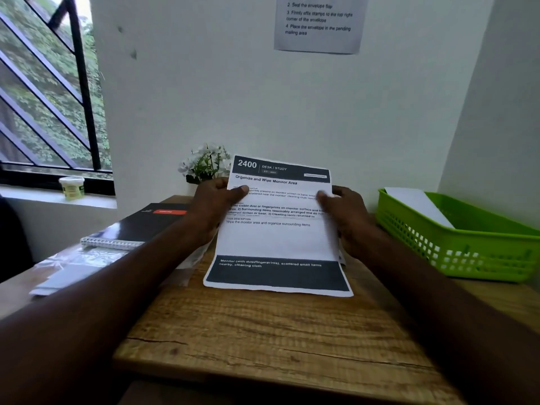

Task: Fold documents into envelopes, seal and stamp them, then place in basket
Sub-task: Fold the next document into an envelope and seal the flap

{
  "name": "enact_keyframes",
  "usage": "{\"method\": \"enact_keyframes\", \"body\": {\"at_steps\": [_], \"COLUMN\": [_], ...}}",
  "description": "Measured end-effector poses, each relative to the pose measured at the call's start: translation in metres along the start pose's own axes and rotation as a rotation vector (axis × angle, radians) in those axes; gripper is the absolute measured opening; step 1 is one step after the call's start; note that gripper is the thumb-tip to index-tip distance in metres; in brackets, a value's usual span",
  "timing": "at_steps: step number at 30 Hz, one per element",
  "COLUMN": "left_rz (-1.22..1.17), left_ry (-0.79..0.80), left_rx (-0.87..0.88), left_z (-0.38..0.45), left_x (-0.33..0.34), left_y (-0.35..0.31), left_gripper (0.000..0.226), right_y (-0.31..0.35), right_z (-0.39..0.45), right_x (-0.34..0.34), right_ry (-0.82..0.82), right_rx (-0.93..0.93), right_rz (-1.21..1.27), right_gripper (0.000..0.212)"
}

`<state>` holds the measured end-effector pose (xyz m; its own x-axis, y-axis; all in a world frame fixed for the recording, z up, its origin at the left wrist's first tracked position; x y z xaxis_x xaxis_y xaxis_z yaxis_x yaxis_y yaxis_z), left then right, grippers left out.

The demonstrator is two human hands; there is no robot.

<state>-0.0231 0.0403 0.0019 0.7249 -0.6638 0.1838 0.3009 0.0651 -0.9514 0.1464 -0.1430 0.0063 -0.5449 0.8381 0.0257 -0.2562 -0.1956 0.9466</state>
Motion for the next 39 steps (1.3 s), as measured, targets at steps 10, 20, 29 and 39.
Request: {"method": "enact_keyframes", "body": {"at_steps": [10,20,29,39], "left_rz": [0.009,-0.049,-0.205,-0.062], "left_ry": [0.003,0.016,-0.027,0.000], "left_rx": [0.020,-0.055,-0.169,-0.016], "left_z": [-0.002,-0.001,0.001,-0.003], "left_x": [0.002,0.002,-0.004,0.001], "left_y": [-0.001,-0.005,-0.008,-0.007], "left_gripper": [0.020,0.025,0.023,0.028], "right_y": [0.000,0.009,0.010,0.006], "right_z": [-0.003,-0.010,-0.010,-0.006], "right_x": [-0.002,-0.007,-0.009,-0.004], "right_ry": [-0.108,-0.032,-0.017,-0.123], "right_rx": [-0.038,0.047,0.184,-0.226], "right_rz": [-0.161,0.026,0.169,-0.331], "right_gripper": [0.010,0.018,0.032,0.020]}}
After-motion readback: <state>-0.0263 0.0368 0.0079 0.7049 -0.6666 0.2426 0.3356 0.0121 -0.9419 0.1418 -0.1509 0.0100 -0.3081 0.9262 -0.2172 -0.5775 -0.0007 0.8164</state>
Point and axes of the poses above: each hand's wrist, its own z-axis towards the middle knuckle, its own x-axis out of the palm, y = z × x, the point moved 1 cm from there along z, towards the middle knuckle, and after that the axes turned 3 degrees about -x, right-handed, at the moved point
